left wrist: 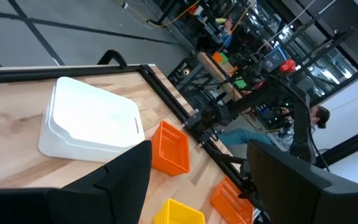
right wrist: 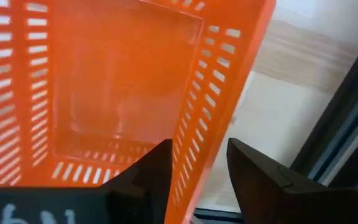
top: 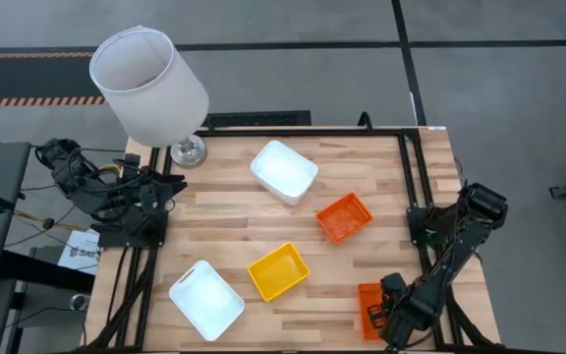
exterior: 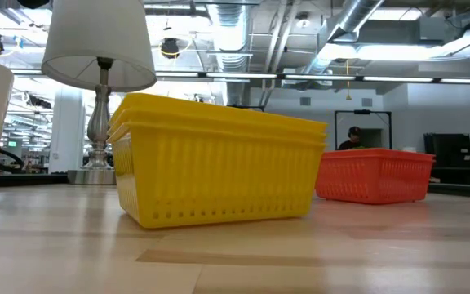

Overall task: Stack baskets by color
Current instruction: Stack the bottom orange bin on the top orange bins

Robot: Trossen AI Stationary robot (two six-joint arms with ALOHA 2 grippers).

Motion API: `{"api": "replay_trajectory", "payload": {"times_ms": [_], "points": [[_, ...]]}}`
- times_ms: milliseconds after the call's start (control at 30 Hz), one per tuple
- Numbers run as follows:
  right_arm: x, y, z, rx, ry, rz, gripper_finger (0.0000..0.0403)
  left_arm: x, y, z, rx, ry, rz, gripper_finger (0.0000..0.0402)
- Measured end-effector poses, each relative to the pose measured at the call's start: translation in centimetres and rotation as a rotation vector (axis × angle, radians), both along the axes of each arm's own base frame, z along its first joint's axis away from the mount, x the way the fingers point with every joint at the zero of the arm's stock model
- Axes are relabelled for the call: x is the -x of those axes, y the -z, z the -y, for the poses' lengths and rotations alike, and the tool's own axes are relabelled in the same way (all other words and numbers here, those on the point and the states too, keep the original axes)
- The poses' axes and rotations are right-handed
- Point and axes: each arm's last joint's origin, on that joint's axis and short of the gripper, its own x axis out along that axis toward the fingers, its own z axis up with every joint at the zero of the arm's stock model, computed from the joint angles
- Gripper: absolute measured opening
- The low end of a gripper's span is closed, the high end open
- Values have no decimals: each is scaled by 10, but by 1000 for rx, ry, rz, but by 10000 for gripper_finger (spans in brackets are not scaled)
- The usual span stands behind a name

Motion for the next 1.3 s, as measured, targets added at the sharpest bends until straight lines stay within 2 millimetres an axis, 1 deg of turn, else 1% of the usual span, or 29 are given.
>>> {"api": "replay_trajectory", "payload": {"times_ms": [100,167,267,367,400,600,767,867,933,1000,1100,1167,1233,1300], "points": [[-4,3,3,-1,17,0,157,0,0,0,3,3,2,252],[-8,5,6,-12,33,8,135,1,-1,-1,10,4,9,252],[-14,5,9,-23,38,18,87,3,-1,-3,33,0,24,252],[-20,5,13,-31,-11,25,29,7,-2,-6,45,0,37,252],[-22,5,15,-35,-27,27,18,8,-2,-6,48,0,41,252],[-38,-1,28,-48,-50,59,9,13,-3,-11,36,4,49,252],[-53,-17,35,-26,-63,98,5,18,-4,-15,42,-11,70,252],[-57,-32,41,26,-51,186,4,22,-5,-19,27,-53,87,252],[-58,-44,49,71,10,272,3,25,-6,-23,9,-91,98,252],[-55,-57,60,158,98,371,2,28,-6,-26,2,-137,112,252],[-49,-78,82,307,225,515,2,32,-7,-30,-1,-190,133,252],[-48,-89,101,379,268,548,1,35,-7,-33,-19,-208,133,252],[-49,-95,121,467,312,554,1,36,-7,-35,-49,-230,126,252],[-46,-99,141,558,345,520,1,37,-7,-36,-80,-253,117,252]]}}
